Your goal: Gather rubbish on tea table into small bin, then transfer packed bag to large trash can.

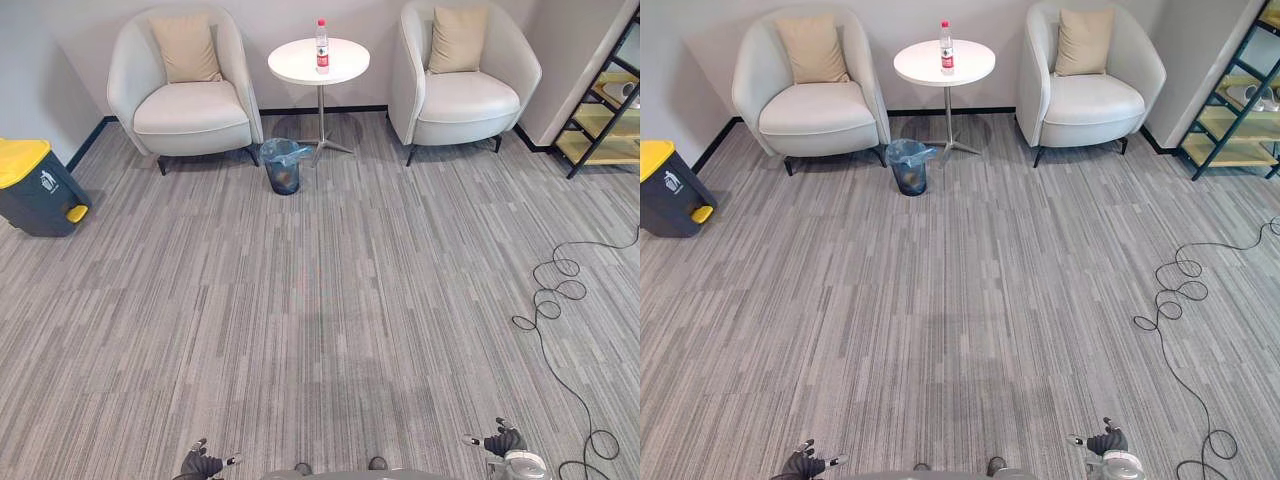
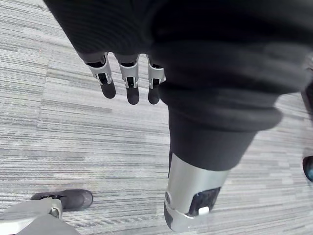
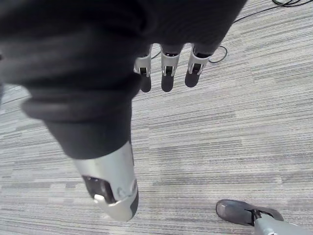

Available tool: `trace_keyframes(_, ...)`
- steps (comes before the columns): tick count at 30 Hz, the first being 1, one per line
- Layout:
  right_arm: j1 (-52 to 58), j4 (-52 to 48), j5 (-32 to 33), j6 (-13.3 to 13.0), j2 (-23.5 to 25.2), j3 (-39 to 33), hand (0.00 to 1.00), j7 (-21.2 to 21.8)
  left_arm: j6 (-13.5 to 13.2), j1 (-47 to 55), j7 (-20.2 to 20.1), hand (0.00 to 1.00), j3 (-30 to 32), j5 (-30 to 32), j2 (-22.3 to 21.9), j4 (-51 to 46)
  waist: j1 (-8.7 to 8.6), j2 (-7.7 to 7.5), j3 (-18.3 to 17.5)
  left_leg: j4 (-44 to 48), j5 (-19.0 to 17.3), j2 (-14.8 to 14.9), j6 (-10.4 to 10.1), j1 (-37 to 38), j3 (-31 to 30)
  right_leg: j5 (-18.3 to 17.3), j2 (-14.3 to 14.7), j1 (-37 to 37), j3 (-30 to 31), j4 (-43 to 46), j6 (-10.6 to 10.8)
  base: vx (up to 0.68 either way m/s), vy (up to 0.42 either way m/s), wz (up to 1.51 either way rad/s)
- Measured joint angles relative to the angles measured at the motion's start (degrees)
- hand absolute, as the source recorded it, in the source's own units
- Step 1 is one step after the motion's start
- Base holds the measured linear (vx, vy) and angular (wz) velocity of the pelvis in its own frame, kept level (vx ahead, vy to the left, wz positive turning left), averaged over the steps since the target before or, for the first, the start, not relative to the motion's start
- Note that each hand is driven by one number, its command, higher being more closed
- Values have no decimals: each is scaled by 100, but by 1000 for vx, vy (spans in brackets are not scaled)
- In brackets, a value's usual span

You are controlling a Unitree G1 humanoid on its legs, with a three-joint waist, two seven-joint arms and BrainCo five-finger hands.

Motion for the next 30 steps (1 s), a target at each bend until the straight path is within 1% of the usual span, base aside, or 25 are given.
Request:
trace_keyframes(17, 35, 0, 24, 53, 1, -6, 0, 2, 26, 8, -10, 0, -18, 60, -2, 5, -10, 57, 18, -15, -2, 8, -1, -2, 25, 0, 9, -3, 11, -32, 0, -19, -6, 0)
trace_keyframes(30, 43, -3, 255, 127, 87, -14, 0, -1, 76, 5, -18, 0, -118, 60, -35, 97, -2, 61, 15, -61, -40, 20, 19, -51, 249, 0, 24, -162, 185, -52, -1, -12, -6, -7)
